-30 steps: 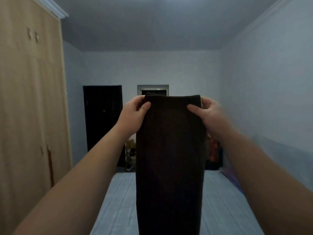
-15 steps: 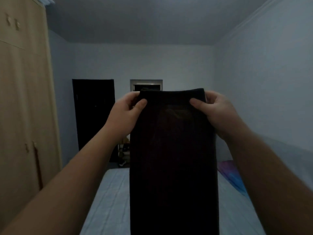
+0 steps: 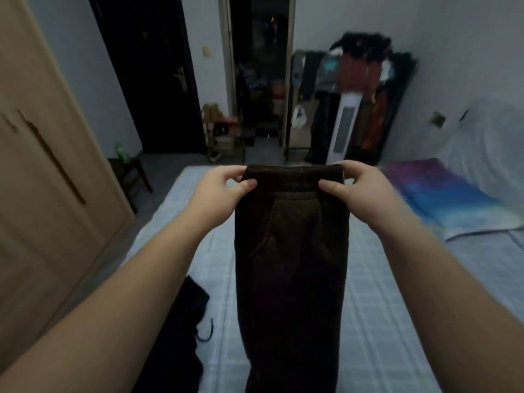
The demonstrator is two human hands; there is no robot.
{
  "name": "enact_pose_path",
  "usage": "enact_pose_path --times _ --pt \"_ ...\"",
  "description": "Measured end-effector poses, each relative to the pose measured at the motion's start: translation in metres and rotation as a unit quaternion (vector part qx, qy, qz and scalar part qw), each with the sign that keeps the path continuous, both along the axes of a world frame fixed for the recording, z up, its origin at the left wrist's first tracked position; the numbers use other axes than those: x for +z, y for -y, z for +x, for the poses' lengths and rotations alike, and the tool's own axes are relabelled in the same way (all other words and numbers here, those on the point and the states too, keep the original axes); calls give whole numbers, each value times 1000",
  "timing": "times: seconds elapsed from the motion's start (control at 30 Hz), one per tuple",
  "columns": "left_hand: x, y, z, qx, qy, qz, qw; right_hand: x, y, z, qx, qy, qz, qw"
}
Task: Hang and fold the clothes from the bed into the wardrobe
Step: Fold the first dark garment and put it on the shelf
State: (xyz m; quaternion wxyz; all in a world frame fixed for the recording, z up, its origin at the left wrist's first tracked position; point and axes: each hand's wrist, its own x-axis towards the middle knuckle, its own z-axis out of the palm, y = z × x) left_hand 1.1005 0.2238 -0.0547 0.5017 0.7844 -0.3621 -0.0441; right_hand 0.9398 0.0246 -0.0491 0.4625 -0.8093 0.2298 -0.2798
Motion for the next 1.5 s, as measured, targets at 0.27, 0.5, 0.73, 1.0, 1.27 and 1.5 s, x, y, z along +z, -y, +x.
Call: enact_pose_path --times 0.27,0.5,0.73,1.0,1.27,1.5 --pt "-178 114 84 62 -239 -21 969 -198 92 127 -72 -12 135 988" --pt "-352 121 72 -18 -155 119 980 -368 79 106 0 -109 88 990" --pt "-485 81 7 -33 -184 244 952 -501 8 38 1 -284 96 954" --pt "-560 -23 -111 -35 -268 307 913 -564 -79 -66 42 -429 -54 900" --pt "-558 -104 -198 26 -352 212 911 -566 -172 -163 -24 -366 85 926" --pt "-534 -146 -238 39 -580 223 782 -552 -215 -214 -166 -280 422 846"
